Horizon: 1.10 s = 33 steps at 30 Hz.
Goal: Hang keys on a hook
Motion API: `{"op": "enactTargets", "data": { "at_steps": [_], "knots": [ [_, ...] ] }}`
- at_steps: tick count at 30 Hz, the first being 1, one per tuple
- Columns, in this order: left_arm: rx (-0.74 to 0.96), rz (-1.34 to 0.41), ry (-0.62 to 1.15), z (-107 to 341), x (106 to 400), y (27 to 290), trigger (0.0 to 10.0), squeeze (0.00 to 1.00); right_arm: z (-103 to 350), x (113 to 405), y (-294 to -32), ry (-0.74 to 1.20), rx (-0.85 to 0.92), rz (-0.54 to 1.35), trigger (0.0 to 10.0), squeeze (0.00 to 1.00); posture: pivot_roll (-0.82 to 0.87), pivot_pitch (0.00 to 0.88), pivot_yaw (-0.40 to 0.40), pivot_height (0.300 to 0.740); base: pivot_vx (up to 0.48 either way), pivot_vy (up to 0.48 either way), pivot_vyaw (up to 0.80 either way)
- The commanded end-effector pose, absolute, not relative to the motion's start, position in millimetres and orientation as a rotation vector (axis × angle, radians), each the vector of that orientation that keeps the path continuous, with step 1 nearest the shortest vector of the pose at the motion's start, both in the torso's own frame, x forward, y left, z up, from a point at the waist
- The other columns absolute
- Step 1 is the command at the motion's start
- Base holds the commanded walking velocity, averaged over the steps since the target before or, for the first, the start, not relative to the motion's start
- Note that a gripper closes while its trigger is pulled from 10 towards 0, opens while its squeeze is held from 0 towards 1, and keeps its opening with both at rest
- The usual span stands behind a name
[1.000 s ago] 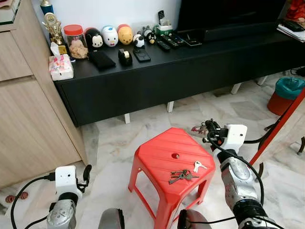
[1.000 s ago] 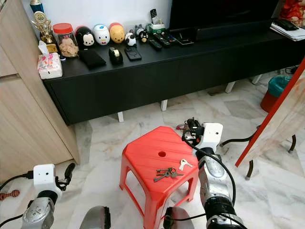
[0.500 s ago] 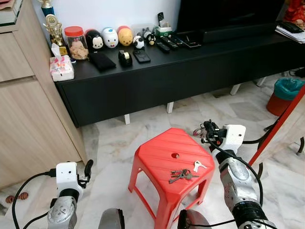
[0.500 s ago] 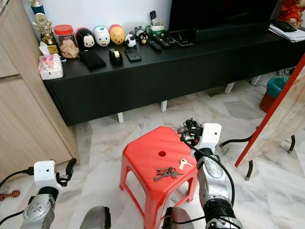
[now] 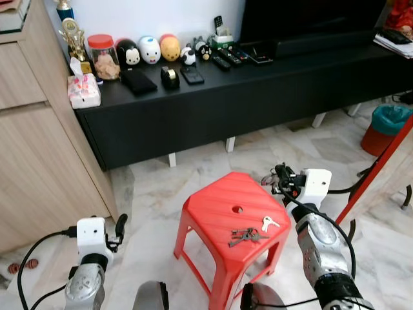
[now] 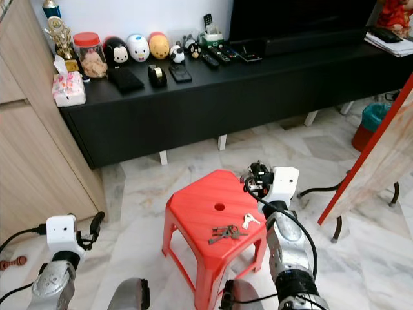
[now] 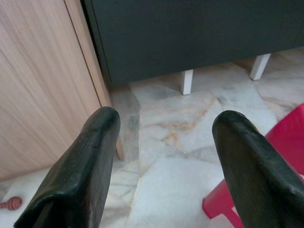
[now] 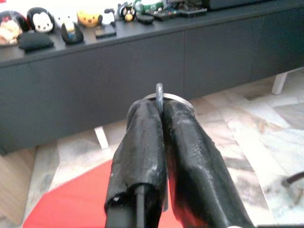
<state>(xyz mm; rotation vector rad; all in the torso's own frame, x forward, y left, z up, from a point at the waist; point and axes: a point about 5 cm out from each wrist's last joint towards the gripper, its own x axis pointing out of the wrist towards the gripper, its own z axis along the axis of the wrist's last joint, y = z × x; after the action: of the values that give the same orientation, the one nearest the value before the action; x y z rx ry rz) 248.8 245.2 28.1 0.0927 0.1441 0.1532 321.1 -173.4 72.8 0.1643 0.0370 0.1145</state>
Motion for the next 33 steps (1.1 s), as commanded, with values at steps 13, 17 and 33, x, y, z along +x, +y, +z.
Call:
{"op": "enactTargets", "data": {
  "at_steps": [13,17,33],
  "knots": [
    [0.084,0.125,0.148,25,247,239,10.0,0.00,77,322,-172,0.023,0.167,0.118,10.0,0.00,0.09,0.000,-0.070,0.621,-0.320,0.000,0.00],
    [0.084,0.126,0.146,25,247,240,10.0,0.00,77,322,-171,0.026,0.168,0.120,10.0,0.00,0.09,0.000,-0.071,0.621,-0.237,0.000,0.00],
    [0.087,0.138,0.159,23,247,241,10.0,0.00,62,316,-186,0.097,0.150,0.063,10.0,0.00,0.09,0.000,-0.077,0.686,0.000,0.000,0.00]
  ]
}}
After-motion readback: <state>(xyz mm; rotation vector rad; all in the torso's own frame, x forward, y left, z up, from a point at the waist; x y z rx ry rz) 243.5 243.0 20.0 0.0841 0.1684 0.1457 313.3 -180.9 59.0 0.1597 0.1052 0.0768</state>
